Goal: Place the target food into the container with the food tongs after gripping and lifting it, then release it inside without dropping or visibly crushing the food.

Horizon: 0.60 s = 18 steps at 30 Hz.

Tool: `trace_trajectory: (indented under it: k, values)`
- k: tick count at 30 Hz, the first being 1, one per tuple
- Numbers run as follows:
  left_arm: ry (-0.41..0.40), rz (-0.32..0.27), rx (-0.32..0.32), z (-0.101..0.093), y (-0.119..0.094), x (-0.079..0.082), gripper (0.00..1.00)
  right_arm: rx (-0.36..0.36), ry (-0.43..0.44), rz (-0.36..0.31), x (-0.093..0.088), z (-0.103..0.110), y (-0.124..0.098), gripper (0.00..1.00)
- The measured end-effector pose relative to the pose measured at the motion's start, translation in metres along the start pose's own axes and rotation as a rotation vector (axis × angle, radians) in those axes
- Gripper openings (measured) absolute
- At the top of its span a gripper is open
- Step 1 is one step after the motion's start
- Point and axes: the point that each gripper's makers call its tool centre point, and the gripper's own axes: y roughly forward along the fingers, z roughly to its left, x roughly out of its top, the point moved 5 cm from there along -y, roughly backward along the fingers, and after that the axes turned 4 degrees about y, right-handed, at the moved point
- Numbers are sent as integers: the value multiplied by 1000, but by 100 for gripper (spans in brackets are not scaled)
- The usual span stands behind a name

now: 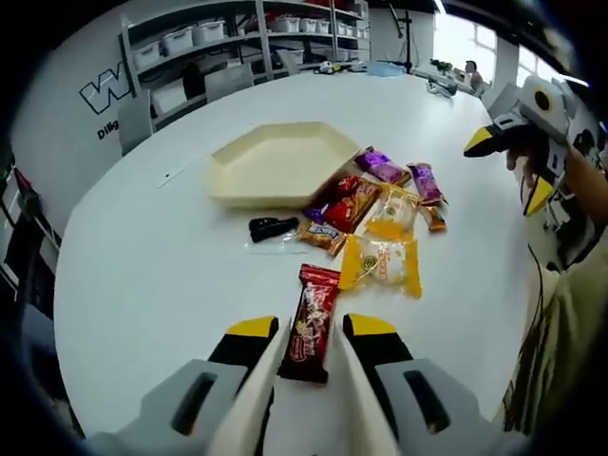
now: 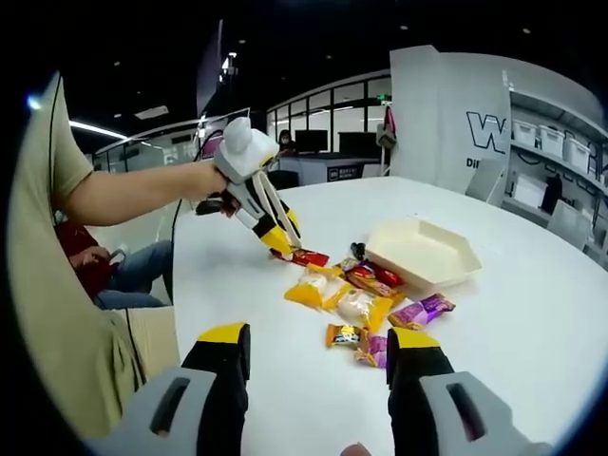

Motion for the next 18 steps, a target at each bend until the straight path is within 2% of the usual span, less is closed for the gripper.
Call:
trace_trajectory:
  k: [8,18]
  values:
    - [38,15,-26,1,6,5,25,2,1,-1,0,0,-2,56]
    - [40,20,-56,-1,12,6,25,-2,-3,3,-1,-1,-4,55]
